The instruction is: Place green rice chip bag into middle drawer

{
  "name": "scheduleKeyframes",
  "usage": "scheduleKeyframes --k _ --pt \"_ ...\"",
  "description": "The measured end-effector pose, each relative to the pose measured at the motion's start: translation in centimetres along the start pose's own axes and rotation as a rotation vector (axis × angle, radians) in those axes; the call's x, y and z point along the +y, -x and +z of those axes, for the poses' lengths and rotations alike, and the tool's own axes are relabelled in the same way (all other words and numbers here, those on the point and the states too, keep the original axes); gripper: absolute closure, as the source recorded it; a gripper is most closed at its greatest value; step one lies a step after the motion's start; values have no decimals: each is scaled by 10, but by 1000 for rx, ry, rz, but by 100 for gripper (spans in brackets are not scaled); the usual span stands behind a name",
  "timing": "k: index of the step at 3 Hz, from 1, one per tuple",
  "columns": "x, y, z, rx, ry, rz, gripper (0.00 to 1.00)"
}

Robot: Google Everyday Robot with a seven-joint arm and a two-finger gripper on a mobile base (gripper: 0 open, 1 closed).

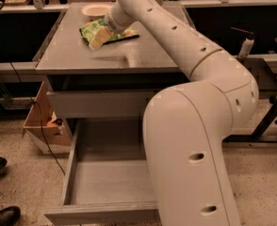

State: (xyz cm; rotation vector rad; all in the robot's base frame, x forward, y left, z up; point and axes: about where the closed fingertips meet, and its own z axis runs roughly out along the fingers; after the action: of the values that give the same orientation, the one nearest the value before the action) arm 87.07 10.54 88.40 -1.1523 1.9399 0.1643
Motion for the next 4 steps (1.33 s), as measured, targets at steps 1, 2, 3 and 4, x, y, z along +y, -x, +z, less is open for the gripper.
scheduleKeyframes --k 1,2,3,4 --pt "-7 6 23 -6 -27 86 0" --pt "-6 17 42 -21 -22 193 0" --pt "-2 21 58 -14 -29 258 4" --pt "3 17 68 1 -39 267 27"
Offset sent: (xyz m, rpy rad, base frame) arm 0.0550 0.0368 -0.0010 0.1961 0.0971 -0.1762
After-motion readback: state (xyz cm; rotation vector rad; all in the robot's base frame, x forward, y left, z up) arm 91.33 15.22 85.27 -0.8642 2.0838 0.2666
